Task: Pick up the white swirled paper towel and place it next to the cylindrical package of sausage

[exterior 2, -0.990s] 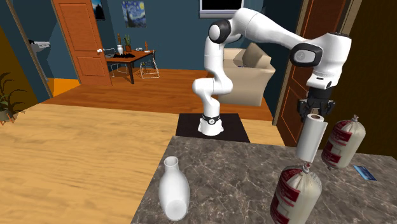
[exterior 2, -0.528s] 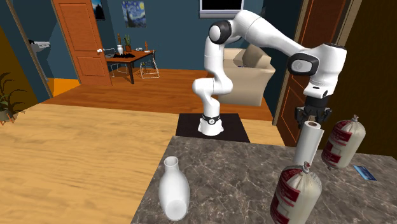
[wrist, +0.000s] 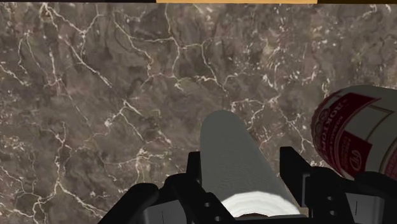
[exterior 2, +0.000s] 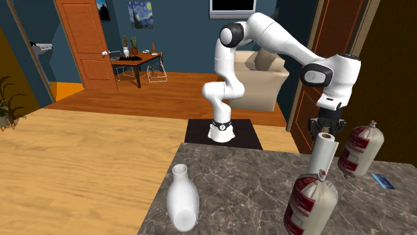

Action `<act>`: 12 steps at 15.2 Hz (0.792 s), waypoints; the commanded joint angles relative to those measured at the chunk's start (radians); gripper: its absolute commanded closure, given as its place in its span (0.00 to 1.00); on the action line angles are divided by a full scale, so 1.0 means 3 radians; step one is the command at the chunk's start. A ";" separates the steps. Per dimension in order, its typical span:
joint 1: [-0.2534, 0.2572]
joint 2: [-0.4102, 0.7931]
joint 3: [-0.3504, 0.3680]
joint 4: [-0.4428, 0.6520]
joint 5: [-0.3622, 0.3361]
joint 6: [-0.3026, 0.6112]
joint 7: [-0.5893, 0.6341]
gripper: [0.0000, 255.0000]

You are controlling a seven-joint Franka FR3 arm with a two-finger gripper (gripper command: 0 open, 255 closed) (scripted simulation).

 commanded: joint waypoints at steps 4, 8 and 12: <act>0.0000 0.0001 0.0000 -0.0003 -0.0001 0.0004 0.0000 1.00; 0.0000 0.0001 0.0000 -0.0003 -0.0001 0.0004 0.0000 0.00; -0.0016 -0.0115 -0.0004 0.0129 0.0097 -0.0209 -0.0070 0.00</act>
